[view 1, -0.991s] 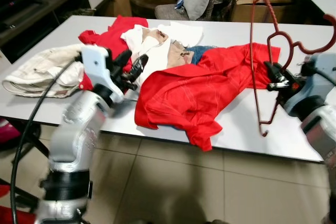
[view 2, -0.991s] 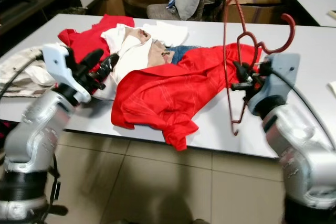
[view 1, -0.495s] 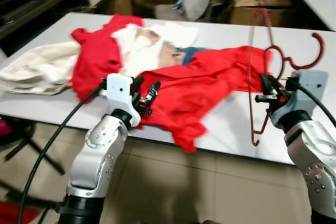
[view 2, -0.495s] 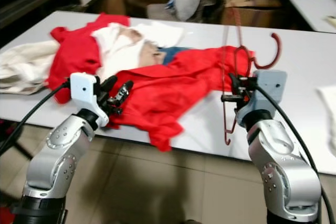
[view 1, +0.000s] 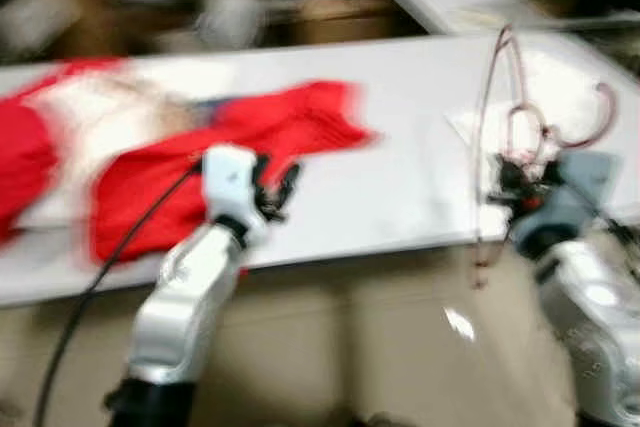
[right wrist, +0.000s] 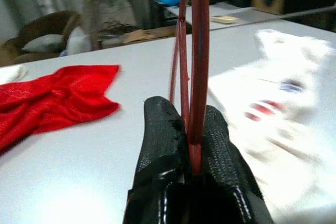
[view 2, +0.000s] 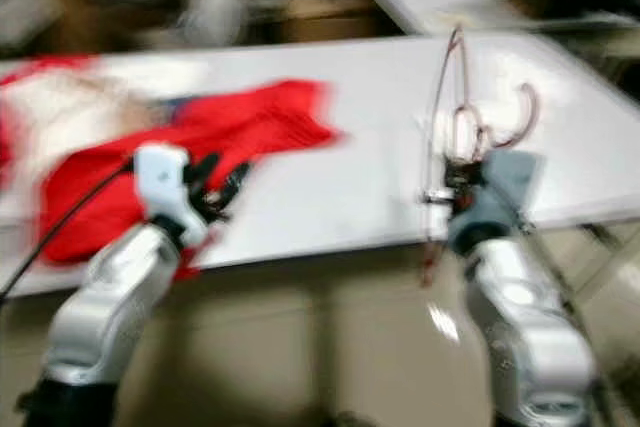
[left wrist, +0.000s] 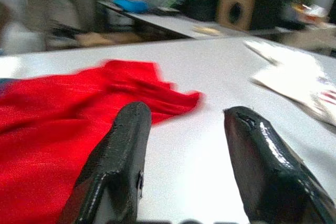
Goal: Hang hanger
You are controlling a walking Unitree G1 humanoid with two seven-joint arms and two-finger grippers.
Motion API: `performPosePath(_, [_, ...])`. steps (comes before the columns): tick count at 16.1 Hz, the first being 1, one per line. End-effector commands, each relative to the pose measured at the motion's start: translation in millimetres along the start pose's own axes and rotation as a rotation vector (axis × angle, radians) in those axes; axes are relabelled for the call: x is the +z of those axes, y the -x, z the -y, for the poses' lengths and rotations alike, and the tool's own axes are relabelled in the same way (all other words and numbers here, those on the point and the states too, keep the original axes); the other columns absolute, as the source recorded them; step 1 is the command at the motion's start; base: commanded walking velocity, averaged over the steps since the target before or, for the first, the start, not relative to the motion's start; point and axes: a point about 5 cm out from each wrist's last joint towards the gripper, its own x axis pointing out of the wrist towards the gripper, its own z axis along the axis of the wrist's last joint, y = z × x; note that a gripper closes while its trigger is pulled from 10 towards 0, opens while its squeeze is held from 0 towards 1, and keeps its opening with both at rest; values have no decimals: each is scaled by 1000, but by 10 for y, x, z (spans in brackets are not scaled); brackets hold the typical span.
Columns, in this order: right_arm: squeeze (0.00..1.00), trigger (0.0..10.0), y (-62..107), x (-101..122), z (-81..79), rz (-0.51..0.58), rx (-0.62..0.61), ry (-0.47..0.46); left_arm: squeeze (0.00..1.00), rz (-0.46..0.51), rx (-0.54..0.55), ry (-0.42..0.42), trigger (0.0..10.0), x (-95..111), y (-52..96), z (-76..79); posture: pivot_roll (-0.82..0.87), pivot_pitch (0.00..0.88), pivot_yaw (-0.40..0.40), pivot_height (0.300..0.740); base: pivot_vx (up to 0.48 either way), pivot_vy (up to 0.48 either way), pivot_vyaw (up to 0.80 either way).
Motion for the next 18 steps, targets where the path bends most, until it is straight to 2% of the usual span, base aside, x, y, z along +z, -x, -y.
performPosePath(1, [0,10000,-11,50,-23,16,2,24,110,-1,4,0,10000,-28,23,21,-134,0,45,740,0,0,-800])
performPosePath(2, [0,10000,-13,51,-20,15,2,33,110,-9,9,5,10000,-59,41,27,-136,0,36,740,0,0,-800])
performPosePath(3, [0,10000,-13,55,-13,15,2,36,39,-10,-1,-4,10000,-72,55,44,-137,0,33,740,0,0,-600])
performPosePath(4, [0,10000,-21,51,-9,-2,1,36,0,-36,-22,-49,10000,-103,66,69,-137,0,33,740,0,0,-431])
performPosePath(6, [0,10000,-24,33,-36,-26,31,20,0,-16,-42,-32,10000,-106,63,91,-137,0,34,740,0,0,0])
performPosePath(7, [0,10000,-23,13,-21,-42,10,56,0,-16,-45,-19,10000,-110,63,96,-138,0,35,740,0,304,0])
performPosePath(9, [0,10000,-23,-26,-19,-51,21,49,0,-32,-21,-12,10000,-148,59,77,-142,0,34,740,0,360,0])
performPosePath(13, [0,10000,-14,-138,-36,-109,66,137,0,-8,28,60,10000,-174,74,51,-143,0,28,740,0,0,0])
performPosePath(18, [0,10000,-14,-173,-108,-125,136,121,0,-20,76,34,10000,-206,91,-17,-132,0,13,740,0,-100,0])
